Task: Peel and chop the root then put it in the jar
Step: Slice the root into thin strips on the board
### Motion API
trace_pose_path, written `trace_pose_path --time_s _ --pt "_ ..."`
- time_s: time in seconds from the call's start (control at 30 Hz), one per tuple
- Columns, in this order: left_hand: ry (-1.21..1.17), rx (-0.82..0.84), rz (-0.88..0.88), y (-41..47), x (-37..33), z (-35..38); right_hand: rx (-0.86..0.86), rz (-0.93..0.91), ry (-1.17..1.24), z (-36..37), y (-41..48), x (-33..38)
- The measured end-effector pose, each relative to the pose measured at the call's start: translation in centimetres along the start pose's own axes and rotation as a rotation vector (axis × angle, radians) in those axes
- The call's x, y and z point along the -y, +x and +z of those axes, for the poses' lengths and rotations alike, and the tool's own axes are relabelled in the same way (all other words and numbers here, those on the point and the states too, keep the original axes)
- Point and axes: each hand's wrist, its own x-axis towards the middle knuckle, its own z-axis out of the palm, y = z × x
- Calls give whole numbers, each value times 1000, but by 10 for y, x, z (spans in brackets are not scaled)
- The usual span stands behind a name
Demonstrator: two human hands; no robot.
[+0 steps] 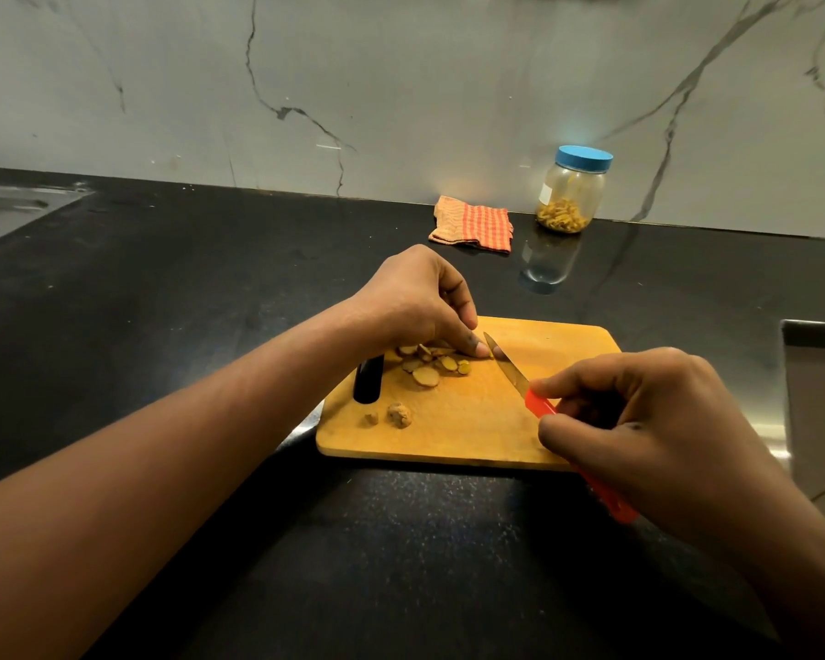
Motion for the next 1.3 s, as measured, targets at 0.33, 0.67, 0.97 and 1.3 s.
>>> trace_pose_path --time_s 0.33,0.67,0.97,1.3 --pt "-1 3 5 0 0 0 27 -29 -53 5 11 1" --pt "-8 -5 16 -1 2 0 36 -8 -30 -9 -1 2" --pt "-29 36 22 -4 5 -4 -17 -38 -42 -8 -1 6" --pt "167 273 107 -19 -1 -33 7 -24 -12 3 -3 8"
